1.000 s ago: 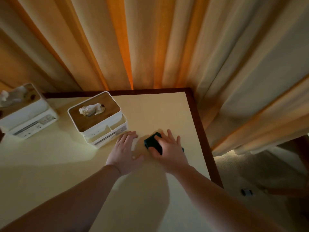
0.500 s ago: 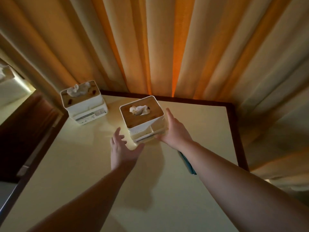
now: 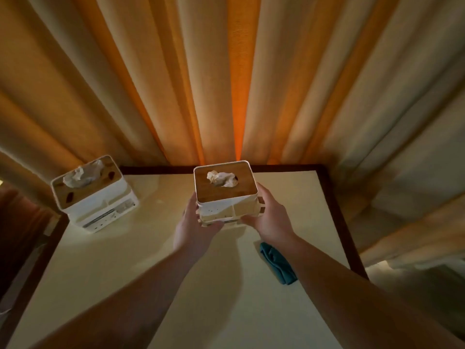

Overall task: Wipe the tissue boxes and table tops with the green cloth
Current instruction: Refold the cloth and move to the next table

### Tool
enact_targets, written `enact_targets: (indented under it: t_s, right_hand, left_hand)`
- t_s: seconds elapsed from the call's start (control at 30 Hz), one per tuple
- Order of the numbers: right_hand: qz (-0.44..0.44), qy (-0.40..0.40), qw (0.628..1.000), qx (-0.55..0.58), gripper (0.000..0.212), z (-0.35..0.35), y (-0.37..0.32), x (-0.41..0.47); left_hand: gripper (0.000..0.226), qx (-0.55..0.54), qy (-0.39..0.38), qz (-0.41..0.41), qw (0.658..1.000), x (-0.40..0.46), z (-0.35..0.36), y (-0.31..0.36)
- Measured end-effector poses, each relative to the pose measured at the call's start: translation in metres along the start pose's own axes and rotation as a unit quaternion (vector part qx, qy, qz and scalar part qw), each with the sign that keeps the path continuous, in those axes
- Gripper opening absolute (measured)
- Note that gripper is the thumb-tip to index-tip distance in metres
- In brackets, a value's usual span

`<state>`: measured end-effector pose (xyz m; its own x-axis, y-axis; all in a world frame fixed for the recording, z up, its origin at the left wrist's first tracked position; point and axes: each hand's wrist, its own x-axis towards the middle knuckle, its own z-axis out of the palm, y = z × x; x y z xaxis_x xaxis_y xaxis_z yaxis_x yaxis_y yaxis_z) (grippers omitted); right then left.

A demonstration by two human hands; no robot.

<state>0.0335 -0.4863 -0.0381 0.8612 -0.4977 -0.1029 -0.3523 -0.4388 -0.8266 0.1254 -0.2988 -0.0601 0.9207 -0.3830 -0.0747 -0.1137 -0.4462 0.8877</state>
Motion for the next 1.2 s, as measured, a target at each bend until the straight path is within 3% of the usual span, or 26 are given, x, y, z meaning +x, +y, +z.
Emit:
enact_targets:
  t_s: [0.2,0.37,0.6,0.77,0.87,0.97,1.07,1.2]
  right_hand:
    - [0.033,0.118,0.992,0.035,0.068,-0.054,0.029,-0.018]
    - [0.067,0.213,0.973,0.061,0.073,-0.074,0.068,-0.034]
    - [0.096,0.218,0.968,0.076,0.063,-0.087,0.087,-0.036]
    - [0.093,0.247,0.963,0.063,0.04,-0.102,0.092,-0.019]
    - [0.083,0.265,0.96,-0.037,0.047,-0.114,0.089,0.005]
    - [0.06,0.257,0.952,-0.158,0.043,-0.127,0.079,0.028]
    - [0.055,0.197,0.954,-0.221,0.04,-0.13,0.069,0.047]
    - [0.071,0.167,0.951,-0.248,0.029,-0.13,0.059,0.063]
  left_hand:
    - [0.098,-0.021,-0.122,0.024,0.992,0.038,0.066,0.041]
    - [0.103,-0.013,-0.202,0.052,0.978,0.058,0.115,0.062]
    - [0.11,0.021,-0.223,0.047,0.973,0.072,0.138,0.071]
    - [0.078,0.07,-0.167,0.062,0.981,0.084,0.139,0.085]
    - [0.064,0.122,-0.127,0.129,0.976,0.1,0.14,0.105]
    - [0.053,0.175,-0.15,0.214,0.949,0.117,0.146,0.127]
    - [0.039,0.235,-0.199,0.287,0.907,0.134,0.158,0.138]
    - [0.016,0.256,-0.229,0.307,0.887,0.148,0.166,0.145]
